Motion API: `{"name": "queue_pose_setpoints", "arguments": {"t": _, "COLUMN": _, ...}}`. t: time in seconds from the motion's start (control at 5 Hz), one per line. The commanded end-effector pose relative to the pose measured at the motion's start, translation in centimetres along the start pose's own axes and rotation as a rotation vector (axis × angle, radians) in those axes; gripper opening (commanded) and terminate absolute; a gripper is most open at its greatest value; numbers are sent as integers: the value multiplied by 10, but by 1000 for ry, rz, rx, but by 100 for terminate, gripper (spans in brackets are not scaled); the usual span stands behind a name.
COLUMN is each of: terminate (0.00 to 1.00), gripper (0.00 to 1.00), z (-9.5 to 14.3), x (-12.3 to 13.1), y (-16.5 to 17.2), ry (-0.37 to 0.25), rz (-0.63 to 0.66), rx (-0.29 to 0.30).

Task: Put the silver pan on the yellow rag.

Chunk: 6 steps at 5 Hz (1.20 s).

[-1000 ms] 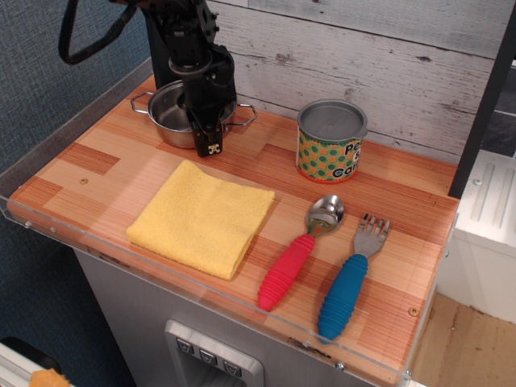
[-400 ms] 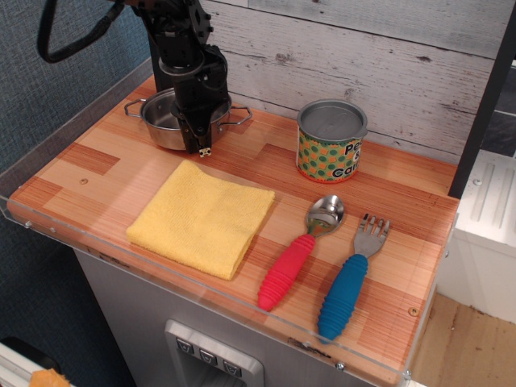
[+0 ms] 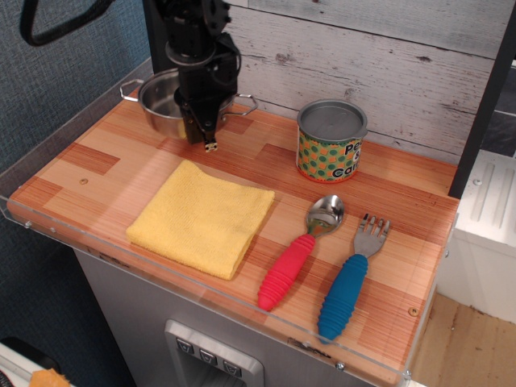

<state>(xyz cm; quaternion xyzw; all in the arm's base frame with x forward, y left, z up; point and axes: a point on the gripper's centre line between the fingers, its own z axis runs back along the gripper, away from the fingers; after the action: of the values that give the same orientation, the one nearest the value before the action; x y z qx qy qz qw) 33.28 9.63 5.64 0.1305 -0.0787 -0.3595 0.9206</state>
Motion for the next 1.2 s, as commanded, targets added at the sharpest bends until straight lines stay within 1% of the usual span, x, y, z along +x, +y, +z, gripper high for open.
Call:
{"name": "queue_pose_setpoints", "arguments": {"t": 0.0, "terminate": 0, "gripper": 0, "z": 37, "x": 8, "y": -25, "ry": 63, "rz": 150, "rx": 29}}
{"name": "queue_pose_setpoints", "arguments": {"t": 0.2, "terminate": 0, "gripper": 0, "z": 41, "x": 9, "y": -46, "ry": 89, "rz": 234, "rx": 33}}
{"name": "queue_pose_setpoints", "arguments": {"t": 0.4, "terminate": 0, "gripper": 0, "z": 42, "x": 5, "y": -61, "ry": 70, "rz": 326, "rx": 47}}
{"name": "queue_pose_setpoints", "arguments": {"t": 0.6, "terminate": 0, "gripper": 0, "z": 37, "x": 3, "y": -73, "ry": 3, "rz": 457, "rx": 59}}
{"name": "queue_pose_setpoints", "arguments": {"t": 0.8, "terminate": 0, "gripper": 0, "z": 28, "x": 2, "y": -83, "ry": -11, "rz": 557, "rx": 76}}
{"name": "queue_pose_setpoints", "arguments": {"t": 1.0, "terminate": 0, "gripper": 0, "z": 23, "x": 6, "y": -85, "ry": -14, "rz": 570, "rx": 82}}
